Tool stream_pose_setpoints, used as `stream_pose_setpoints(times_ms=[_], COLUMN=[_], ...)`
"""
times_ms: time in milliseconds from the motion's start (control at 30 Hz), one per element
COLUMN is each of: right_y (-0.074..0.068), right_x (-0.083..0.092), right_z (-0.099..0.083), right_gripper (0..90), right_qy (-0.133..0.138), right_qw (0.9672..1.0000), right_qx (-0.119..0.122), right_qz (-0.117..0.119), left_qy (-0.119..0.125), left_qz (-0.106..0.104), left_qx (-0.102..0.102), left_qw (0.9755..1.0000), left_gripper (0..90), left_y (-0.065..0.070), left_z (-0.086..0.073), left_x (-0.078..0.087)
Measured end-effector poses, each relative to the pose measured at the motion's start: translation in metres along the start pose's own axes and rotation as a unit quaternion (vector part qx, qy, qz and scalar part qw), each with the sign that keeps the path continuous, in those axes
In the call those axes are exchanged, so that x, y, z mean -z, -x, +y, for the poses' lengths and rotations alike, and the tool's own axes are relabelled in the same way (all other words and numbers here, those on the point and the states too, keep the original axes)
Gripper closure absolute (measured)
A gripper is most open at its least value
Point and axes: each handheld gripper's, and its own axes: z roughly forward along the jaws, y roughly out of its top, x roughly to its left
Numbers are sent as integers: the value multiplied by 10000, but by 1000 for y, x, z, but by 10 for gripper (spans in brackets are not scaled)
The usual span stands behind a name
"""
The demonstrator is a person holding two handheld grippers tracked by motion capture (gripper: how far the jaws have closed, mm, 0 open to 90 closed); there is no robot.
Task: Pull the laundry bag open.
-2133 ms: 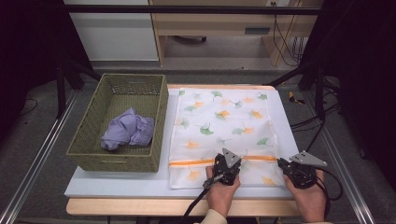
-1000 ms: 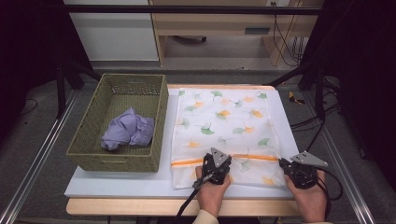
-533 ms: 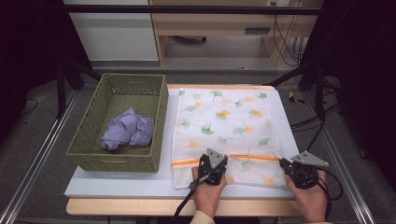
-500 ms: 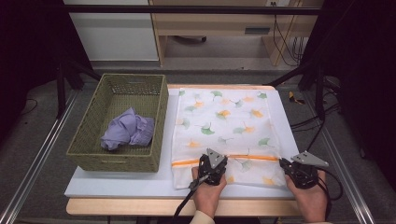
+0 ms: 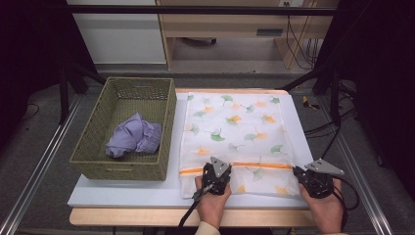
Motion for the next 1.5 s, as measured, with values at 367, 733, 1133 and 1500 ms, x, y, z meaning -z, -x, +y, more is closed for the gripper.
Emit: stream_pose_setpoints(times_ms=[367, 733, 1133, 1500], right_y=[1, 0, -1, -1], right_x=[0, -1, -1, -1], right_z=[0, -1, 0, 0], right_gripper=[863, 863, 864, 863], right_qy=[-6, -50, -62, -85], right_qw=[10000, 10000, 10000, 10000], right_qx=[35, -5, 14, 4], right_qz=[-1, 3, 15, -13], left_qy=[-32, -96, -84, -24], left_qz=[135, 287, 311, 417], left_qx=[70, 122, 141, 223], left_qw=[9999, 9995, 9994, 9989], left_gripper=[895, 895, 895, 895], left_y=[-10, -23, -27, -39], left_z=[-7, -13, -17, -25], left_x=[8, 17, 22, 35])
